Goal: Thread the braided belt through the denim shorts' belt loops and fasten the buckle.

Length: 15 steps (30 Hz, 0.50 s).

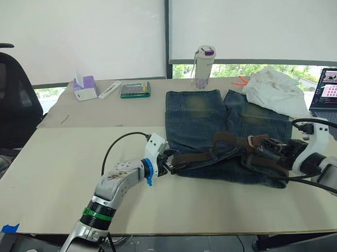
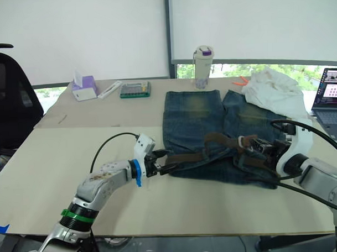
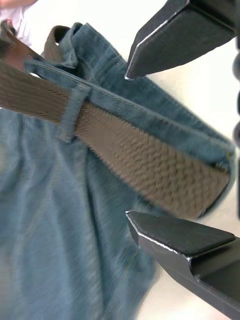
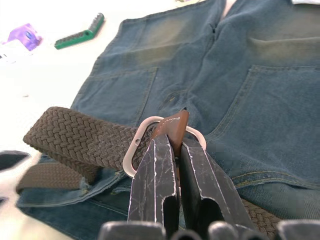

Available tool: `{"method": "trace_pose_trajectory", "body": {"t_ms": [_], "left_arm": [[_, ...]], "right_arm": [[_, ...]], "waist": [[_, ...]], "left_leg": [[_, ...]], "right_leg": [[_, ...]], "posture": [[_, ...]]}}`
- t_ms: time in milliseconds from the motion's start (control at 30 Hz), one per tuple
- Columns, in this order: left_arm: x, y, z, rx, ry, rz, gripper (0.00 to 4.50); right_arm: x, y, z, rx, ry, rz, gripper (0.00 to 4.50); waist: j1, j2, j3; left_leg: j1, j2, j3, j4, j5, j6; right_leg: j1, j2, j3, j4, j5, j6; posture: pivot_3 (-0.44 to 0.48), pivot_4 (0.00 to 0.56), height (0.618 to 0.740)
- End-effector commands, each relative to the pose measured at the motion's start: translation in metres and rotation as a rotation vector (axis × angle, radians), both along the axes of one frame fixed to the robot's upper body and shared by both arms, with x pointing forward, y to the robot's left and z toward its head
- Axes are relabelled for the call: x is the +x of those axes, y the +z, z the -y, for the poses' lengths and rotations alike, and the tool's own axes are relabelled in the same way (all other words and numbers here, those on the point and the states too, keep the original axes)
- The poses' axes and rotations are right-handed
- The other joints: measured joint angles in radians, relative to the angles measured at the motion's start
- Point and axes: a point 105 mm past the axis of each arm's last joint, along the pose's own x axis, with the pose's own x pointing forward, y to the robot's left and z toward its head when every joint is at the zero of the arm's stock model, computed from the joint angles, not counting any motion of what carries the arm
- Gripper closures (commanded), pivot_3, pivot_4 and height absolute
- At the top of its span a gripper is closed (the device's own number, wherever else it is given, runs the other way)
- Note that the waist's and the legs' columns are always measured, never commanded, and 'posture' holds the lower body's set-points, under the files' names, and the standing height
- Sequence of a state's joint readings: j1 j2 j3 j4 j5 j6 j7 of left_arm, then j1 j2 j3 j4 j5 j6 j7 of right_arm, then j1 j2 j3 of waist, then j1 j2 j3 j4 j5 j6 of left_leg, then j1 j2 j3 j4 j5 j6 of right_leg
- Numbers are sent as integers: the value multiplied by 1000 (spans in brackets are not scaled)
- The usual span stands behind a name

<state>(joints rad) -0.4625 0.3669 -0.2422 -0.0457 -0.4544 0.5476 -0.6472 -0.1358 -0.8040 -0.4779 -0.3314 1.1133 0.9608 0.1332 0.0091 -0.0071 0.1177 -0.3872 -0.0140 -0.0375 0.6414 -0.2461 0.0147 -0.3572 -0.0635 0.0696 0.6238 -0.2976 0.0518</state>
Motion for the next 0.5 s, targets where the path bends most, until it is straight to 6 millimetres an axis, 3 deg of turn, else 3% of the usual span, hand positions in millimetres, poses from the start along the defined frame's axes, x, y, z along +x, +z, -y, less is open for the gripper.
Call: {"method": "trace_pose_trajectory", "body": {"t_ms": [33,200,367,500], "left_arm": [[-2,15,-4,2,-15,109,60],[2,9,-15,44,23,131,60],[-2,7,-11,47,10,151,60],[-8,9,-9,43,-16,157,60]], "right_arm": [[2,23,-1,-64,0,128,4500],[6,20,-8,-44,0,144,4500],[5,1,-23,-89,48,93,4500],[7,1,-33,-52,63,105,4500]], "waist": [[0,0,0],[0,0,0],[-1,0,0],[-3,0,0]], "left_leg": [[0,0,0,0,0,0],[0,0,0,0,0,0],[0,0,0,0,0,0],[0,1,0,0,0,0]], "right_leg": [[0,0,0,0,0,0],[0,0,0,0,0,0],[0,-1,0,1,0,0],[0,-1,0,1,0,0]], "posture": [[0,150,740],[0,150,740],[0,150,740],[0,150,740]]}}
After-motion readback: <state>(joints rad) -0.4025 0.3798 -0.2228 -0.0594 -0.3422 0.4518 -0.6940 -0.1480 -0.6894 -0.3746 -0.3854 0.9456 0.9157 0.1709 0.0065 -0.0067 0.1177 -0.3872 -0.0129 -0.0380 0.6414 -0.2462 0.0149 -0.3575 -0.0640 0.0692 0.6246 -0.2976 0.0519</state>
